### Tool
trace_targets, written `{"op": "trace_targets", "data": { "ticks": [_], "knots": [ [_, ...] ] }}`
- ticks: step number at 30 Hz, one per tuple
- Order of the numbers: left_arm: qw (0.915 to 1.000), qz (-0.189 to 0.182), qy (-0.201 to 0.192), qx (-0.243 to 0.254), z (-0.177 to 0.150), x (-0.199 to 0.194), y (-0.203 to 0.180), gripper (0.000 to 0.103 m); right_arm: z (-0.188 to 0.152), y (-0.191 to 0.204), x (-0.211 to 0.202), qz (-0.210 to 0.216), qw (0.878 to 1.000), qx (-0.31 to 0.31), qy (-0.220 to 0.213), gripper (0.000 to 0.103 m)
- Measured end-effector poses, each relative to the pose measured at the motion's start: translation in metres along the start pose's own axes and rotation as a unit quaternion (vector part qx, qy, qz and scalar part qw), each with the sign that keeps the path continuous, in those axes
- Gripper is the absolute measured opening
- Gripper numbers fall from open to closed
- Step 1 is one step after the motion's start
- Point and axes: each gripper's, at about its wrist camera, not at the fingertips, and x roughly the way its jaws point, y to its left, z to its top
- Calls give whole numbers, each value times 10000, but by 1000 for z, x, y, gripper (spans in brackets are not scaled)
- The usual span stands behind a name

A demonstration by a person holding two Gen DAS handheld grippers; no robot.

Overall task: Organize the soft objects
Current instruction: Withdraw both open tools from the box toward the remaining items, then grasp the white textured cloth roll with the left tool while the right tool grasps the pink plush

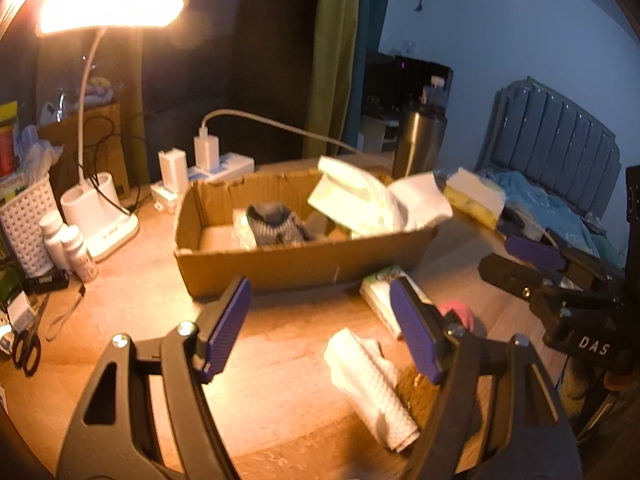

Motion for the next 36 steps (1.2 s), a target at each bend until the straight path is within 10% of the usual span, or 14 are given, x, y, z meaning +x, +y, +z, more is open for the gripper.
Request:
{"op": "trace_targets", "data": {
  "ticks": [29,36],
  "knots": [
    [9915,136,1217,432,-41,48,-20,72,-39,-3,50,211,9937,34,1100,68],
    [9884,-43,1429,507,-45,51,-25,47,-41,1,56,119,9913,-84,1307,68]
  ]
}}
